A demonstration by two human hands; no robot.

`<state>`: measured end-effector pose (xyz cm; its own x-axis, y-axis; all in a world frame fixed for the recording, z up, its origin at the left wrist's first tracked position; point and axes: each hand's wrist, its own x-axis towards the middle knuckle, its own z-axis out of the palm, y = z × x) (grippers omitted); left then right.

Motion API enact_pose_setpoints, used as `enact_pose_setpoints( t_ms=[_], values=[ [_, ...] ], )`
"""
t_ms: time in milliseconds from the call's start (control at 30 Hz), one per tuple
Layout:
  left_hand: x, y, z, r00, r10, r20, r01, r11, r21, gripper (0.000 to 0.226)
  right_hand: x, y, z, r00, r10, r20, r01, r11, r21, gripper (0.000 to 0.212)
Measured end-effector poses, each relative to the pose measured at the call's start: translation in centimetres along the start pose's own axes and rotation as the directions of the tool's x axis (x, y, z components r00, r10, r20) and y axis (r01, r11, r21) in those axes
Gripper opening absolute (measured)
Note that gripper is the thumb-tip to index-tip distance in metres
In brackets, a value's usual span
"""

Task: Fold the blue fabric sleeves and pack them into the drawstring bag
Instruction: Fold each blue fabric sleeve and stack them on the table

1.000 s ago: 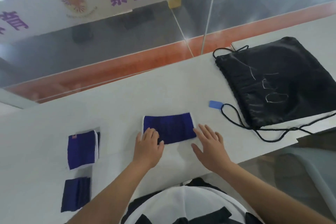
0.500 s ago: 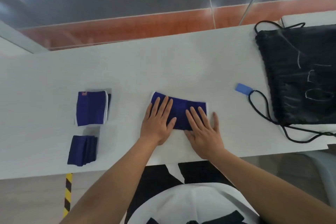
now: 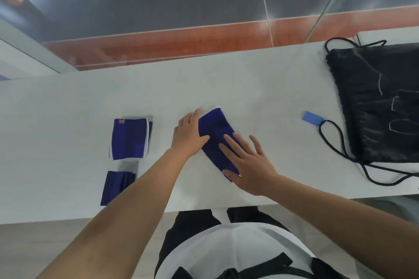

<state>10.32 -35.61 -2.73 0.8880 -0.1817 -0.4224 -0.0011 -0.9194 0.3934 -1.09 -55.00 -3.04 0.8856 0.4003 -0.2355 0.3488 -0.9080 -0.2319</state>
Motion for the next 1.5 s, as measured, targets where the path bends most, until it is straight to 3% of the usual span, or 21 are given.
enact_pose_setpoints(
  t_ms=[167,233,333,433,667,833,1033,1200,1400,1500],
  values=[
    [2.7,1.3,-1.6,0.987,-0.139,0.078,0.143,0.989,-0.039,0.092,0.3,-1.1,2.0,0.992,0.012,0.129,-0.017,0.999,0.038,0.077],
    [3.9,1.2,-2.4,0.98,-0.178,0.085,0.182,0.983,-0.036,0.071,0.4,-1.1,2.6,0.991,0.037,0.131,-0.039,0.999,0.014,0.078],
    [4.5,1.3,-4.3,0.971,-0.176,0.161,0.211,0.948,-0.237,0.031,0.9,-1.6,2.7,0.993,0.072,0.094,-0.076,0.996,0.039,0.079],
    [2.6,2.1,-6.1,0.982,-0.104,0.159,0.157,0.913,-0.377,0.026,2.4,-2.2,2.0,0.99,0.12,0.079,-0.127,0.988,0.084,0.08],
    [-4.1,3.7,-4.4,0.993,0.106,-0.047,-0.112,0.982,-0.151,0.02,2.6,-3.5,0.2,0.978,0.206,0.037,-0.209,0.968,0.137,0.077],
    [-6.6,4.0,-1.5,0.969,0.162,-0.189,-0.178,0.981,-0.073,0.013,-4.3,-3.0,2.3,0.952,0.297,-0.067,-0.283,0.944,0.167,0.071],
    [-7.3,4.5,2.6,0.948,0.281,-0.151,-0.298,0.948,-0.11,0.021,-6.9,-2.5,4.5,0.96,0.279,0.025,-0.279,0.947,0.16,0.073],
    [-6.4,4.0,5.2,0.957,0.278,-0.088,-0.285,0.955,-0.08,0.027,-6.6,-2.7,4.3,0.952,0.298,0.068,-0.306,0.934,0.183,0.073],
    [-6.3,2.5,7.1,0.943,0.325,0.078,-0.332,0.937,0.107,0.067,-6.4,-2.7,3.6,0.948,0.305,0.086,-0.317,0.92,0.229,0.072],
    [-6.2,2.5,7.0,0.938,0.334,0.094,-0.342,0.935,0.089,0.063,-6.1,-2.8,3.3,0.937,0.349,0.007,-0.338,0.9,0.275,0.068]
  ],
)
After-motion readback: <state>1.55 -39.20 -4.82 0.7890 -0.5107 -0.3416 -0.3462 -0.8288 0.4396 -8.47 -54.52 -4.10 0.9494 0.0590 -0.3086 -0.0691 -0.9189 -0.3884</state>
